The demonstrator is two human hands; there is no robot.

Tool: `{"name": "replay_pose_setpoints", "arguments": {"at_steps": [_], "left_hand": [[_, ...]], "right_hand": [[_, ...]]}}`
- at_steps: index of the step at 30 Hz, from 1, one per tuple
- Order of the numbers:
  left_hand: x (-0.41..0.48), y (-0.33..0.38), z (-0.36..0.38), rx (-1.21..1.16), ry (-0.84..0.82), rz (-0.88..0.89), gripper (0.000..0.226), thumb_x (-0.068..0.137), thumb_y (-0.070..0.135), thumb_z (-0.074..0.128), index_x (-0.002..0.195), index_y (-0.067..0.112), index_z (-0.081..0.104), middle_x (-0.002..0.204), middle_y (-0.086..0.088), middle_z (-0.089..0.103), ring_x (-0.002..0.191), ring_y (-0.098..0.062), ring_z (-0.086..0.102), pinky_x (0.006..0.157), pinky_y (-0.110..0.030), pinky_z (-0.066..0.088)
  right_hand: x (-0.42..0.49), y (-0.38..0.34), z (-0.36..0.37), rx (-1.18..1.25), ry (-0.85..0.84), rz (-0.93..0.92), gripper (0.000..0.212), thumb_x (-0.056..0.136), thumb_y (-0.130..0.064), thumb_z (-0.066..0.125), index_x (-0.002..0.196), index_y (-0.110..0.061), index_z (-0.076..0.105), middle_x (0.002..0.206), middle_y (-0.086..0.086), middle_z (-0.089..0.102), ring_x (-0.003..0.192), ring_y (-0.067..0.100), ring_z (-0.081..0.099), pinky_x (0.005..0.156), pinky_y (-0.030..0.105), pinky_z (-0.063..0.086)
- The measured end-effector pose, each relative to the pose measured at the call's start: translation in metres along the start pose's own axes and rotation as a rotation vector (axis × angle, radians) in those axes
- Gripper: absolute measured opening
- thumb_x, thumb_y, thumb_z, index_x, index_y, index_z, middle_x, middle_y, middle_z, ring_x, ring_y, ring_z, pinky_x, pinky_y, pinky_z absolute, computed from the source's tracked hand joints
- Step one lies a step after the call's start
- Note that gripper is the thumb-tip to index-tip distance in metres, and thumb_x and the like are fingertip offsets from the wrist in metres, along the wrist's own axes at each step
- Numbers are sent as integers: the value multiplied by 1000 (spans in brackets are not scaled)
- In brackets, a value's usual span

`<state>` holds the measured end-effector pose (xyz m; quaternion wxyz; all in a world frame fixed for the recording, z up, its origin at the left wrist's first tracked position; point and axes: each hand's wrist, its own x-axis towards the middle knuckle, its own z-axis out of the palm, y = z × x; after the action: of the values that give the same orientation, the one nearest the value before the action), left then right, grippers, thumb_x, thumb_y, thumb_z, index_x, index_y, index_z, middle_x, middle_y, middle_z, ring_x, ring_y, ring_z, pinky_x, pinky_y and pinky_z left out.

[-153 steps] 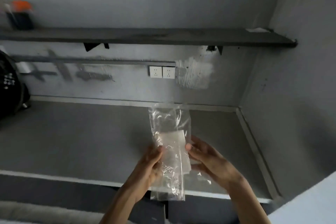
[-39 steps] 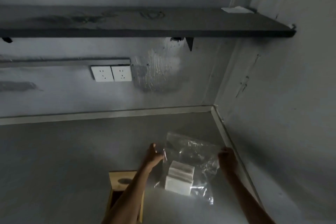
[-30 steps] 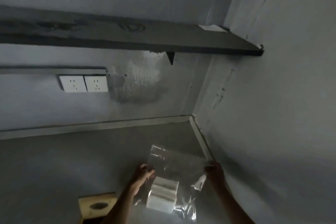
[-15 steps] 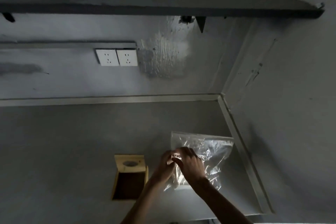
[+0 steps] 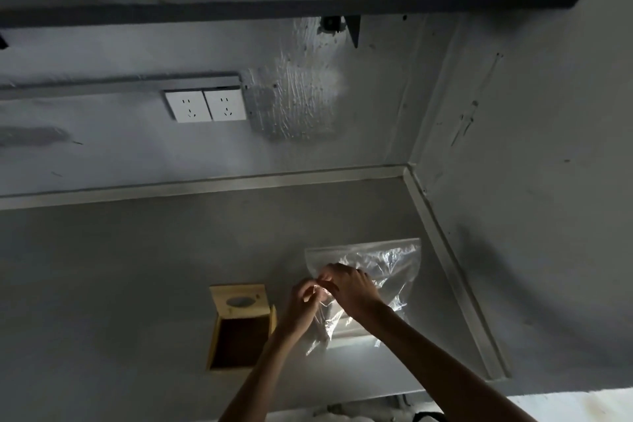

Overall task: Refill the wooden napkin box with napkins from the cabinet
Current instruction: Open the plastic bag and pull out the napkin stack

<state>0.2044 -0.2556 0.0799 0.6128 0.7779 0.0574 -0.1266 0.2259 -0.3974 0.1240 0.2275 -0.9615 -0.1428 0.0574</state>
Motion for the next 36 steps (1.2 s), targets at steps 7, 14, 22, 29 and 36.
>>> {"name": "replay_pose_setpoints", "arguments": {"at_steps": [7,14,22,29,36], "left_hand": [[-3,-1,-4,55,-10,59,17,85,36,56,80,29,70,83,-6,76,80,-17,73,68,-37,54],[-7,-4,-7,-59,32,-26,17,96,5,49,100,13,63,100,-18,73,92,-27,72,71,-26,56],[-6,-5,-7,-3,79,-40,22,94,3,49,84,17,62,88,-5,74,79,-8,74,72,-41,58],[-7,-18,-6,-27,94,-85,16,98,15,48,88,10,59,83,4,75,78,-6,74,71,-38,56],[-1,-18,-6,-36,34,-95,17,100,17,45,98,5,57,98,-8,75,89,-15,73,75,-33,57]], "right_hand": [[7,1,-6,12,-55,-7,22,85,-42,63,98,-25,67,102,1,75,97,25,68,83,32,49],[19,1,-24,110,-15,-9,15,84,-33,67,92,-20,72,92,0,77,87,18,71,75,28,53],[30,13,-51,-21,242,-11,19,99,-28,45,99,-15,59,95,5,67,79,18,64,66,28,50],[15,32,-41,81,248,-3,81,76,-66,54,144,-26,34,143,0,43,128,20,37,99,39,37],[29,69,-34,-107,400,206,17,87,-34,53,96,-24,64,102,1,69,103,27,61,83,35,47]]}}
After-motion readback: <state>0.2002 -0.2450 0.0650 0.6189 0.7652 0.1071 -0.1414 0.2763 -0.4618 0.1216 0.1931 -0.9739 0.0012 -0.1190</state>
